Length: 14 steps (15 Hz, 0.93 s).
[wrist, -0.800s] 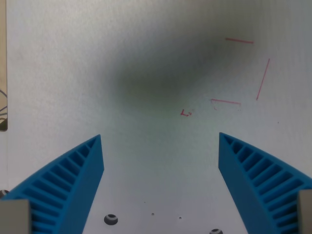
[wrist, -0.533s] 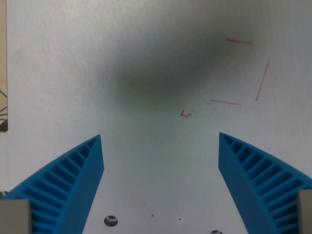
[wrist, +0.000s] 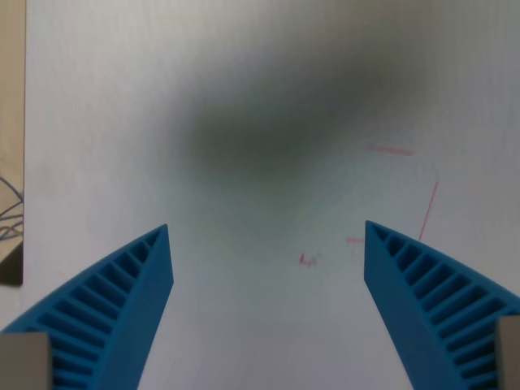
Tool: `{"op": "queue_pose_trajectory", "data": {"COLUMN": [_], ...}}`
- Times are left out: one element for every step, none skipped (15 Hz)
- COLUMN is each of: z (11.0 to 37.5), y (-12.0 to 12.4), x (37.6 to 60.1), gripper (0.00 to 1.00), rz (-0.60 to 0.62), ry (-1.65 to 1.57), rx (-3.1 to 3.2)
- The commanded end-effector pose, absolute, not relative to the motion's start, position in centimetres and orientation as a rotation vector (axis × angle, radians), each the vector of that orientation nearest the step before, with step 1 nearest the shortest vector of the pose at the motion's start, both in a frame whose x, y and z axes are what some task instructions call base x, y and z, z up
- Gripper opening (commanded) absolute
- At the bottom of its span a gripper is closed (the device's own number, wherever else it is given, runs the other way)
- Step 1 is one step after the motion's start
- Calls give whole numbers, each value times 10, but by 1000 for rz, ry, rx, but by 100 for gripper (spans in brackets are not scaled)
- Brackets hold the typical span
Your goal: Move in gripper positive x
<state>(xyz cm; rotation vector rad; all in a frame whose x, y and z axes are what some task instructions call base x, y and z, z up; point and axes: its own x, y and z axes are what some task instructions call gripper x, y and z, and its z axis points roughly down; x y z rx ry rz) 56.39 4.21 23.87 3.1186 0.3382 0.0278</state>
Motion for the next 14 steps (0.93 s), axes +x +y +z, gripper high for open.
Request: {"op": "queue_pose_trajectory", "data": {"z": [241, 241, 241, 241, 241, 241, 241, 241, 241, 241, 241, 241, 241, 241], "y": [47, 48, 49, 50, 51, 52, 53, 55, 56, 57, 58, 59, 60, 61], "x": [580, 585, 590, 594, 599, 604, 609, 614, 619, 624, 629, 634, 638, 643], "gripper": [100, 100, 100, 100, 100, 100, 100, 100, 100, 100, 100, 100, 100, 100], "rz": [-15, -15, -15, -15, -15, -15, -15, -15, -15, -15, -15, -15, -15, -15], "ry": [330, 330, 330, 330, 330, 330, 330, 330, 330, 330, 330, 330, 330, 330], "rx": [3120, 3120, 3120, 3120, 3120, 3120, 3120, 3120, 3120, 3120, 3120, 3120, 3120, 3120]}}
